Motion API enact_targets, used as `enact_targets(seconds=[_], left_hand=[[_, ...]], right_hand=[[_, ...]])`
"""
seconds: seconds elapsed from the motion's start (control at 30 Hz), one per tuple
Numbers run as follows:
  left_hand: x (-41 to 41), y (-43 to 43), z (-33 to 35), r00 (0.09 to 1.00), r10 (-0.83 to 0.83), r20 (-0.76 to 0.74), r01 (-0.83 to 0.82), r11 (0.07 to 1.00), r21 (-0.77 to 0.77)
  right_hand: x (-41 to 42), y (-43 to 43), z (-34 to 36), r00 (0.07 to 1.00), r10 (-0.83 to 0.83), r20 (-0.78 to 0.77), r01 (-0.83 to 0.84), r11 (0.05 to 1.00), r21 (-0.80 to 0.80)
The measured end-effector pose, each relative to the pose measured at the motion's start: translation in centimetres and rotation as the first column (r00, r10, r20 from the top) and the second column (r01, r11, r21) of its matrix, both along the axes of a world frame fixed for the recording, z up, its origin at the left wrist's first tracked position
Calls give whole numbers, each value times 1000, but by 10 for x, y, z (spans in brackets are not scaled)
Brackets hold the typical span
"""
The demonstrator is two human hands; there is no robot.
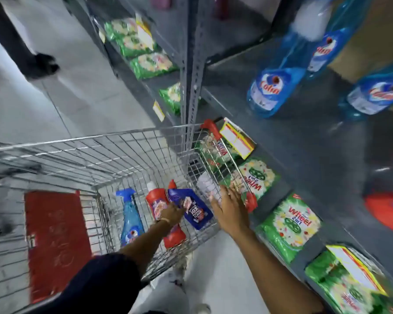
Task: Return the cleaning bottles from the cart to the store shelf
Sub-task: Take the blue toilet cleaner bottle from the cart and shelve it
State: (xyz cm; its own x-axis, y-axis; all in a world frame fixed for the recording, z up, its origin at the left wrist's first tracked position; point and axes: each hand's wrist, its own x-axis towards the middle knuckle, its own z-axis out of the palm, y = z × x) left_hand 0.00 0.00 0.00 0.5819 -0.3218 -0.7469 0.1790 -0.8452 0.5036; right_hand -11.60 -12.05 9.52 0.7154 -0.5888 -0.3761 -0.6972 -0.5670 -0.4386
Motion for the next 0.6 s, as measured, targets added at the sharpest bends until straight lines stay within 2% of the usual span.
enact_targets(seconds=[0.1, 0.2, 0.33, 0.4, 0.47, 0.6], left_hand=[[-6, -22, -23, 967, 199, -161, -196, 980, 34], [-8, -43, -55, 899, 372, -228, -367, 928, 68], [-10, -51, -107, 867, 475, -153, -464, 880, 104], [-12, -52, -108, 810, 564, -161, -562, 825, 66], [-10, -54, -97, 817, 552, -164, -559, 829, 4], [4, -46, -60, 923, 366, -122, -380, 917, -123]], right_hand=[[4, -4, -15, 986, 55, -156, -69, 994, -86], [3, -6, -21, 967, 120, -225, -144, 985, -96], [5, -10, -25, 962, 130, -239, -160, 981, -111], [5, -9, -25, 962, 124, -242, -158, 980, -123], [6, -9, -27, 962, 120, -246, -158, 977, -141], [6, -8, -25, 971, 107, -214, -136, 983, -124]])
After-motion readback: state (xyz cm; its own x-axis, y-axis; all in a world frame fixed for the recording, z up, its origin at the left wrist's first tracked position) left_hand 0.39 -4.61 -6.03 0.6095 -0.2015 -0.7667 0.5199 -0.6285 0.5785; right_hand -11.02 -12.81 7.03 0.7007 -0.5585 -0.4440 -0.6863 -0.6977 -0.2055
